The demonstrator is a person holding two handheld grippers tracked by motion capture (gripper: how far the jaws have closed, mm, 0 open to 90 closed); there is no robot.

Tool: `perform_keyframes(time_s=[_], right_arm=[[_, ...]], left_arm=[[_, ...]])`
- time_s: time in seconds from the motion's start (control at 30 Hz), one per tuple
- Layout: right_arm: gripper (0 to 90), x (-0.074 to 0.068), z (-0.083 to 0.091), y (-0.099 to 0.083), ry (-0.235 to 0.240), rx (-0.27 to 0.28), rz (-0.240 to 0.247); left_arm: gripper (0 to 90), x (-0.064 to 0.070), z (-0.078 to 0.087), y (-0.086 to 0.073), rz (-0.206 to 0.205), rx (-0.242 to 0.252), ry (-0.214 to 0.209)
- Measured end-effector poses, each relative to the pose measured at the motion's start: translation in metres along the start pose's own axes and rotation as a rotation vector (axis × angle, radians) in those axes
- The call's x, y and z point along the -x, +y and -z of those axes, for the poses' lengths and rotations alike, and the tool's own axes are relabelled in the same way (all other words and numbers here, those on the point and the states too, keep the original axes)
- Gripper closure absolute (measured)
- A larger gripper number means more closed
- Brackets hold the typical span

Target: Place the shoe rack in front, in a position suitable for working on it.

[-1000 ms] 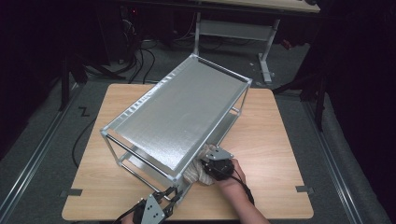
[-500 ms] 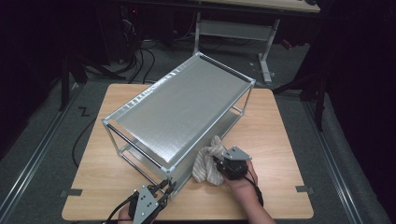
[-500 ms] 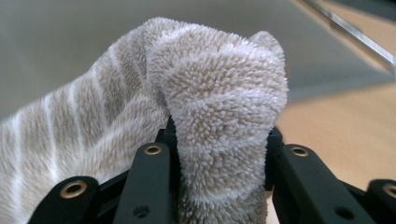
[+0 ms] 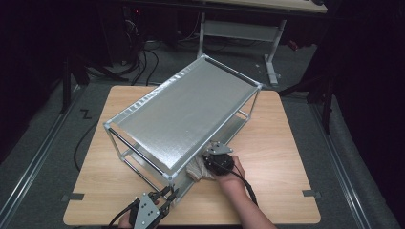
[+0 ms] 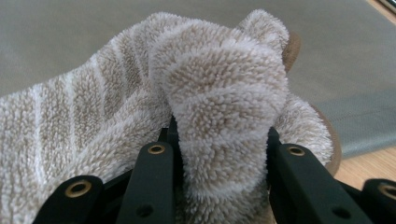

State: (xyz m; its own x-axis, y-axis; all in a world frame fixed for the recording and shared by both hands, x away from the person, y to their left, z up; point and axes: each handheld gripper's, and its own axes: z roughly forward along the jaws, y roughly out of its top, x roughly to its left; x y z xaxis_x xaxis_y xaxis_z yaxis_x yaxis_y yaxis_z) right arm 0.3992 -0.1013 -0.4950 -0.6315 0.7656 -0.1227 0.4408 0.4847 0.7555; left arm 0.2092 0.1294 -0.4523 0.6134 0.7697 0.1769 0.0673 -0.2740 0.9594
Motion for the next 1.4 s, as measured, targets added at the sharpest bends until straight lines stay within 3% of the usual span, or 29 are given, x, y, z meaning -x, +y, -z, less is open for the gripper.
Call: perform_keyframes(time_s=[0.37, 0.43, 0.87, 1.2, 1.4], right_arm=[[69.1, -0.003, 0.017, -0.012, -0.037, -0.021, 0.054], [69.0, -0.004, 0.021, -0.015, -0.036, -0.015, 0.033], [69.1, 0.001, 0.038, -0.03, -0.058, -0.017, 0.013], [69.0, 0.0, 0.051, -0.04, -0.08, -0.015, 0.009], [68.9, 0.0, 0.061, -0.046, -0.079, -0.018, 0.004]], left_arm=[[76.8, -0.003, 0.008, -0.002, -0.008, -0.002, 0.008], [76.8, -0.003, 0.007, -0.002, -0.005, 0.0, 0.01], [76.9, -0.016, 0.001, -0.004, 0.005, 0.005, 0.035], [77.5, -0.031, -0.008, -0.005, 0.041, 0.016, 0.054], [78.7, -0.037, -0.014, -0.008, 0.089, 0.033, 0.065]])
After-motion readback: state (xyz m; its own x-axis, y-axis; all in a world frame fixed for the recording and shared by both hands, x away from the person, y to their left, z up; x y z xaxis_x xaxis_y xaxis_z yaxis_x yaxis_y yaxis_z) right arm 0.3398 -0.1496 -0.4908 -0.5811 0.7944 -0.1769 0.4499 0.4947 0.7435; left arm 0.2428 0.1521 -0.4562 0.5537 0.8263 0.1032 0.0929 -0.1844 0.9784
